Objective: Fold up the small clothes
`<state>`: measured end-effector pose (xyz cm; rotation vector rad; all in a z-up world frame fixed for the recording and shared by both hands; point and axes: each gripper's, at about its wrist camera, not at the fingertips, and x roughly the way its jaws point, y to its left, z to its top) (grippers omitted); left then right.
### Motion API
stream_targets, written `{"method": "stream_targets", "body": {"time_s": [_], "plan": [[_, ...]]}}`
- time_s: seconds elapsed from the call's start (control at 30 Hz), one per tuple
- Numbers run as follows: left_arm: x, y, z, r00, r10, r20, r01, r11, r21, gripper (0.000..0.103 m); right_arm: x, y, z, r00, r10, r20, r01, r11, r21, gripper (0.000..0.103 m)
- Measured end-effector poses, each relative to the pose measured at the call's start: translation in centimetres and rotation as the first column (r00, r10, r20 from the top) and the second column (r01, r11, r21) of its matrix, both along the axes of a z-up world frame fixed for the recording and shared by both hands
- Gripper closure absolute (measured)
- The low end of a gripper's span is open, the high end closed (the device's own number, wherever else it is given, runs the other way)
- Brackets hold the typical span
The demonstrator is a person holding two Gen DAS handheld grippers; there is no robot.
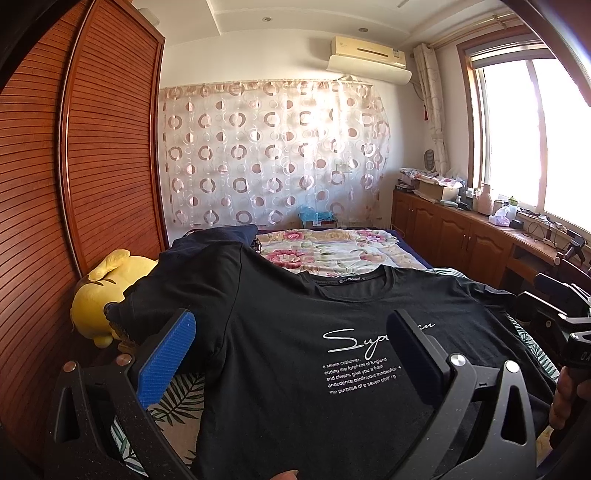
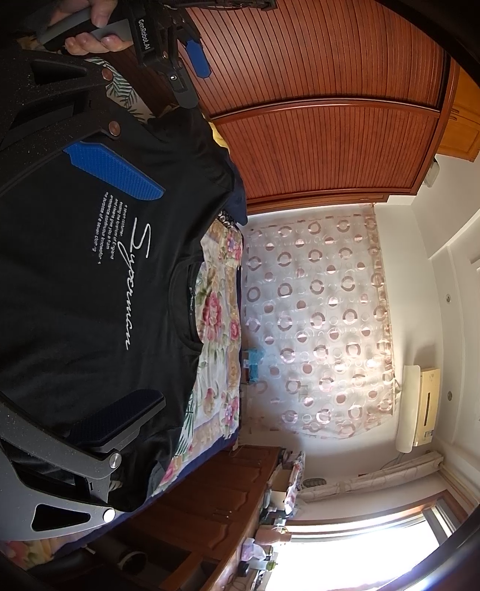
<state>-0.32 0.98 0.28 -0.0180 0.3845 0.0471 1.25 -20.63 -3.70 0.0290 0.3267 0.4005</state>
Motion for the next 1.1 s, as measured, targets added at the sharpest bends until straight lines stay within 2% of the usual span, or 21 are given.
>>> {"method": "stream_targets", "body": {"time_s": [0.5, 0.73, 0.9, 1.07, 1.1], "plan": [[2.2, 5.5, -1.9, 0.995, 0.080, -0.059, -0.079, 0.997, 0.022, 0.000, 3.0, 0.8, -1.0, 0.998, 0.053, -0.047, -0.055, 0.998, -0.044, 0.001], [3.2, 8.9, -3.4, 0.991, 0.070, -0.115, -0.069, 0.998, 0.008, 0.000, 4.7, 1.7, -1.5, 0.990, 0.116, -0.084, -0.123, 0.988, -0.090, 0.001], [4.2, 11.2, -4.3, 0.985, 0.069, -0.159, -0.064, 0.997, 0.032, 0.000, 6.0, 1.7, -1.6, 0.981, 0.160, -0.110, -0.172, 0.979, -0.107, 0.001], [5.1, 14.4, -4.8, 0.984, 0.037, -0.175, -0.041, 0.999, -0.019, 0.000, 7.0, 1.8, -1.6, 0.971, 0.192, -0.144, -0.209, 0.971, -0.119, 0.001], [5.4, 15.0, -4.9, 0.983, 0.033, -0.179, -0.039, 0.999, -0.030, 0.003, 7.2, 1.8, -1.4, 0.968, 0.202, -0.149, -0.220, 0.968, -0.122, 0.001]]}}
